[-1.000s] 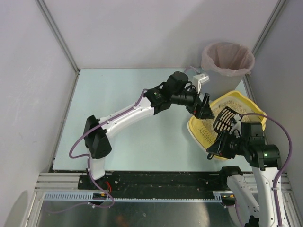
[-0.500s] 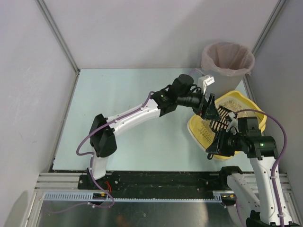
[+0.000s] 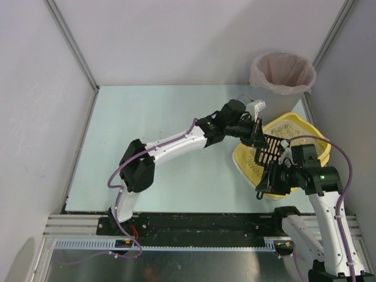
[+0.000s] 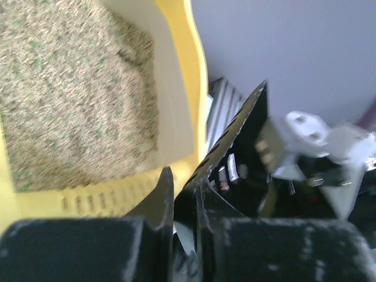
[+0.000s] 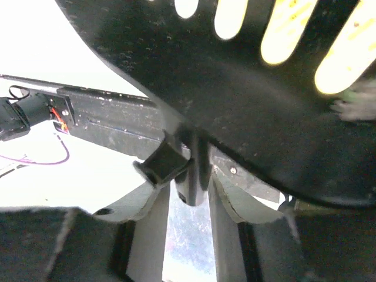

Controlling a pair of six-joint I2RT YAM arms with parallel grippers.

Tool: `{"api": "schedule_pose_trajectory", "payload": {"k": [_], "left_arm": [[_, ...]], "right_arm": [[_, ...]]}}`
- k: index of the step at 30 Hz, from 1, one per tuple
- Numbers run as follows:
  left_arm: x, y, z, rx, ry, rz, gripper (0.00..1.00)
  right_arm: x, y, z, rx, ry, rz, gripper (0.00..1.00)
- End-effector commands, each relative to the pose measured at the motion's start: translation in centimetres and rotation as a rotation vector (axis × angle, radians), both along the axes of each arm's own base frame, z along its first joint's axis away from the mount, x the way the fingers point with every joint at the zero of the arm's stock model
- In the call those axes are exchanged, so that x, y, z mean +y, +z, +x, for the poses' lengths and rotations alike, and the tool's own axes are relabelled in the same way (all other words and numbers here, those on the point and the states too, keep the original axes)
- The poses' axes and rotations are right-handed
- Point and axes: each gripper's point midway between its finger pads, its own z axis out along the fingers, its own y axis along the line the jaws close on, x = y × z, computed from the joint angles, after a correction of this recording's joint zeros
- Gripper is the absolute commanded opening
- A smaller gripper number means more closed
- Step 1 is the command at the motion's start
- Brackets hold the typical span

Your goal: Clean the litter box

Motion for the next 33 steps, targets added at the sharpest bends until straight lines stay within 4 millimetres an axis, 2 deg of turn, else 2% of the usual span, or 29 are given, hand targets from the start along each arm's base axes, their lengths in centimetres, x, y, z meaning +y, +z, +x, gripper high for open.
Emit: {"api": "schedule_pose_trajectory", "payload": {"k": [1, 5, 9, 15, 19, 20, 24, 26, 29, 30, 32, 33], "left_arm": [[0.5, 0.4, -0.1, 0.001, 0.020, -0.010, 0.01], [0.9, -0.6, 0.3, 0.037, 0.042, 0.016, 0.00], [1.5, -0.9, 1.4, 0.086, 0.096, 0.027, 0.00], [2.8, -0.1, 2.2, 0.183, 0.169, 0.023, 0.00], [3.3, 0.3, 1.6, 0.272, 0.139, 0.017, 0.00], [3.5, 0.3, 0.8, 0.296, 0.098, 0.021, 0.00], [4.8, -0.9, -0.6, 0.299, 0.026, 0.058, 0.00], [5.6, -1.5, -1.1, 0.287, 0.018, 0.086, 0.00], [6.7, -2.3, -1.9, 0.255, -0.019, 0.117, 0.00], [7.0, -2.2, -2.4, 0.237, -0.060, 0.113, 0.00], [7.3, -2.2, -3.0, 0.222, -0.099, 0.113, 0.00], [7.5, -2.1, -3.4, 0.201, -0.133, 0.108, 0.00]], "right_arm": [[-0.5, 0.8, 1.7, -0.089, -0.053, -0.019, 0.38], [-1.3, 1.5, 2.4, -0.167, -0.118, -0.045, 0.43], [-1.7, 2.9, 3.1, -0.280, -0.166, -0.040, 0.56], [-4.0, 5.9, 3.8, -0.520, -0.299, -0.091, 0.58], [-5.1, 7.4, 4.7, -0.614, -0.364, -0.106, 0.58], [-5.1, 7.6, 5.0, -0.625, -0.370, -0.107, 0.58], [-4.8, 8.9, 6.9, -0.666, -0.364, -0.088, 0.59], [-4.6, 8.6, 8.1, -0.634, -0.362, -0.090, 0.59], [-3.9, 8.6, 9.9, -0.622, -0.287, -0.102, 0.59], [-3.7, 9.1, 10.2, -0.639, -0.258, -0.106, 0.59], [-3.3, 8.9, 11.0, -0.621, -0.198, -0.120, 0.58], [-2.6, 9.6, 10.7, -0.639, -0.118, -0.112, 0.58]]}}
